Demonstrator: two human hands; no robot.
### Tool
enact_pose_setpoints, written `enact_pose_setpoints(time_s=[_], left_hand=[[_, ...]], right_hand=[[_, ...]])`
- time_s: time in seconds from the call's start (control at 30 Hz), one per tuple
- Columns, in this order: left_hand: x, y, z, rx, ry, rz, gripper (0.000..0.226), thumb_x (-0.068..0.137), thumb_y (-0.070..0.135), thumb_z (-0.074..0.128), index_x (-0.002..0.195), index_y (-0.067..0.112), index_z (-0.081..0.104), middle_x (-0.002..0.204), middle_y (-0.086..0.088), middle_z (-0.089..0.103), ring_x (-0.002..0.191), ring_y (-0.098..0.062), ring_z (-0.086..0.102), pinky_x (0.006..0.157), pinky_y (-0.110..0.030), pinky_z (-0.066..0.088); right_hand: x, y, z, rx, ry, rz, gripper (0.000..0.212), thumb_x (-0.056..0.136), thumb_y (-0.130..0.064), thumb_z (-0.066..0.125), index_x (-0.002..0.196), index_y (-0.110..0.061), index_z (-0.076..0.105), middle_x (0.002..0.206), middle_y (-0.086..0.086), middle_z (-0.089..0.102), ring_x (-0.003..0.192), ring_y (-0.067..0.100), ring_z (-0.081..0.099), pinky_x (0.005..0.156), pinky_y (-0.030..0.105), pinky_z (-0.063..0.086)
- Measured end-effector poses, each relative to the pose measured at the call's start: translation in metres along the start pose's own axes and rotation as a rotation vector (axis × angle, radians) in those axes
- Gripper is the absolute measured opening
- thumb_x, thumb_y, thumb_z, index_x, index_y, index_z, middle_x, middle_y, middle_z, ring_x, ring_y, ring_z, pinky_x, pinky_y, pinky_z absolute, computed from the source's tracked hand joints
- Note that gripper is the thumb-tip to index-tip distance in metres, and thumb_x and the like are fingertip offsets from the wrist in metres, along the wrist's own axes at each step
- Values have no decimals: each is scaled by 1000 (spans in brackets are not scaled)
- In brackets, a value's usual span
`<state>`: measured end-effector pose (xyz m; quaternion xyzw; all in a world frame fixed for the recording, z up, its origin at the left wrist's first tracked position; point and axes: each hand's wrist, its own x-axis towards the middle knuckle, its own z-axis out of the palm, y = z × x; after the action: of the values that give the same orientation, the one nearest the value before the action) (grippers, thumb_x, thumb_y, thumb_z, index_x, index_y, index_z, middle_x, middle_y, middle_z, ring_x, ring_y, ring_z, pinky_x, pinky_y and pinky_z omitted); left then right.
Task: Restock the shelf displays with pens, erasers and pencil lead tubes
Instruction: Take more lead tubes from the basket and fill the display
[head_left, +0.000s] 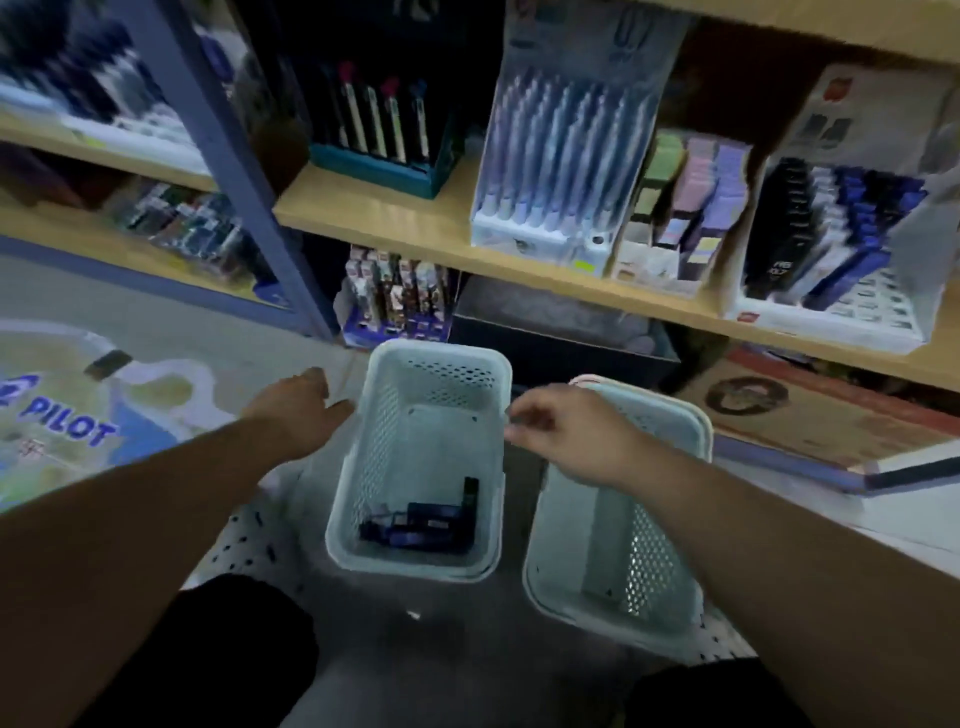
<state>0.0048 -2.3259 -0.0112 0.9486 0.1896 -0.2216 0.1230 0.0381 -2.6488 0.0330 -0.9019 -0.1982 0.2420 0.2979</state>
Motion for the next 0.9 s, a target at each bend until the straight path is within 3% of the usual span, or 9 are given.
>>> enact_pose_setpoints(time_s=[0.13, 0.23, 0.3, 0.4, 0.5, 0.6, 0.67, 0.73, 0.9], left_hand=[[2, -13, 61, -472, -51, -69, 39, 100, 51, 44, 101, 14, 56, 89, -11, 67, 84, -34, 65, 81, -40, 53], [-1, -15, 85, -501, -39, 20, 29, 104, 40, 40, 96, 17, 55, 83, -6, 60, 79, -29, 58, 72, -36, 42], [1, -15, 89, -479, -63, 81, 29, 105, 38, 39, 84, 20, 48, 78, -3, 57, 72, -22, 54, 67, -34, 37], [9, -18, 85, -406, -109, 161, 33, 105, 37, 38, 76, 22, 41, 72, 2, 52, 69, -20, 52, 64, -34, 34], [14, -23, 84, -359, -109, 226, 38, 105, 36, 38, 70, 22, 35, 68, 2, 48, 71, -24, 51, 64, -35, 33], [13, -23, 89, -402, -84, 206, 34, 106, 36, 37, 76, 20, 40, 73, -2, 53, 71, -24, 52, 63, -36, 34], [11, -22, 93, -433, -64, 200, 33, 106, 37, 36, 84, 15, 47, 78, -6, 59, 72, -25, 54, 64, -37, 39], [10, -23, 96, -464, -44, 202, 33, 105, 38, 36, 84, 15, 48, 78, -8, 60, 73, -27, 56, 66, -38, 43], [3, -22, 103, -462, 36, 204, 31, 105, 38, 35, 86, 17, 45, 74, -7, 57, 70, -31, 54, 64, -41, 45]], right_hand=[[51, -32, 78, 228, -144, 204, 45, 94, -31, 70, 134, -12, 62, 125, 4, 65, 115, 21, 63, 102, 37, 49], [68, -43, 133, 294, -220, 375, 57, 97, -34, 64, 146, -10, 47, 141, 6, 53, 125, 25, 55, 96, 29, 45], [73, -40, 162, 311, -246, 528, 51, 96, -30, 63, 140, -8, 50, 134, 9, 56, 116, 26, 58, 87, 27, 49], [65, -29, 183, 427, -236, 717, 23, 96, -19, 64, 116, -7, 60, 106, 4, 65, 91, 18, 61, 73, 19, 53], [59, -17, 189, 464, -185, 816, 22, 97, -14, 63, 116, -3, 59, 100, 1, 62, 93, 19, 59, 72, 18, 48], [66, -12, 201, 427, -104, 895, 12, 97, -13, 61, 102, -7, 51, 91, 0, 57, 80, 11, 55, 54, 12, 44], [71, -9, 216, 352, -107, 896, 24, 98, -21, 59, 114, -5, 49, 102, 2, 59, 96, 17, 58, 75, 20, 52], [74, -1, 233, 277, -131, 910, 43, 95, -25, 57, 130, -1, 50, 127, 14, 59, 117, 29, 58, 92, 30, 48], [79, -8, 246, 128, -172, 913, 44, 103, -16, 43, 146, -5, 43, 146, 23, 44, 131, 39, 45, 103, 41, 39]])
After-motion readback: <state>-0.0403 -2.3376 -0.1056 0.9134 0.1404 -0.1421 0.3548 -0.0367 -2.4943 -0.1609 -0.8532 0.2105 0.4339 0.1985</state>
